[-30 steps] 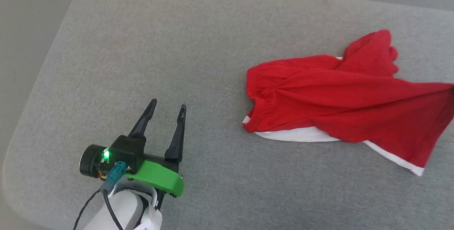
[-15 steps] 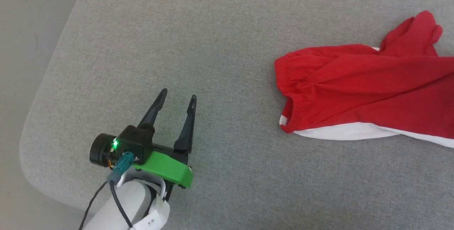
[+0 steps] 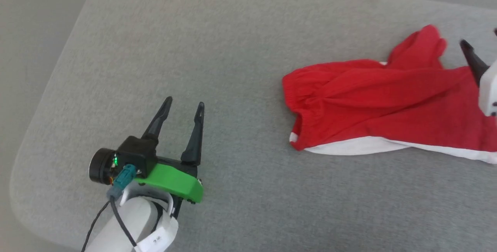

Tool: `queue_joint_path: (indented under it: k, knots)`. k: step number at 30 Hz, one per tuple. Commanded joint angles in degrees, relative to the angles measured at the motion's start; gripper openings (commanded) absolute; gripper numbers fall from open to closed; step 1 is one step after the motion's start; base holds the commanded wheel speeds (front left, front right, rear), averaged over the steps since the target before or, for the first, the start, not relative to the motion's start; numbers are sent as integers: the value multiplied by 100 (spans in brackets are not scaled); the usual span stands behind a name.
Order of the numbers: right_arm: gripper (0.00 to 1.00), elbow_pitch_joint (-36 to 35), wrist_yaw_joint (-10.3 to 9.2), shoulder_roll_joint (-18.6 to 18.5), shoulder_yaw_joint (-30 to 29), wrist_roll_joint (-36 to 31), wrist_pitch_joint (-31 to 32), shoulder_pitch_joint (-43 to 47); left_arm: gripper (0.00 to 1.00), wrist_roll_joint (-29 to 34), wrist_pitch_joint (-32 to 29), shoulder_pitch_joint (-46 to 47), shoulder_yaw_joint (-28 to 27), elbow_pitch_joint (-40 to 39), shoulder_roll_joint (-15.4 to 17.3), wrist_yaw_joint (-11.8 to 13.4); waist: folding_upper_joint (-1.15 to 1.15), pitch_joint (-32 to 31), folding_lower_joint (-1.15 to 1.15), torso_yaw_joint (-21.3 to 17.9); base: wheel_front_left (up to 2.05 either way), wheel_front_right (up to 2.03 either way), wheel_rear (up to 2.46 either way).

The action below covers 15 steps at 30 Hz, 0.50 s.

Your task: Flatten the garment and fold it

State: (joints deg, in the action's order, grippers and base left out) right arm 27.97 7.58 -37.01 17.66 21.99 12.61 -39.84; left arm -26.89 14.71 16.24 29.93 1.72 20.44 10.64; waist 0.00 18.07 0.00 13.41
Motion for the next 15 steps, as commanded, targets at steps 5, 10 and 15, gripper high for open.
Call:
queue_joint_path:
  k: [5, 10, 15]
  knots:
    - [100, -347, -9, 321, -292, 404, -758, 524, 100, -177, -28, -163, -169, -25, 102, 71, 0, -615, 0, -583, 0, 0, 0]
    - [100, -873, -9, 670, -669, 494, -1292, 1267, 100, -316, -84, -291, -265, -102, 154, 121, 0, -819, 0, -838, 0, 0, 0]
    - [100, -1526, -9, 1273, -1298, 301, -1693, 2114, 100, -429, -213, -442, -254, -214, 244, 84, 0, -928, 0, -1079, 0, 0, 0]
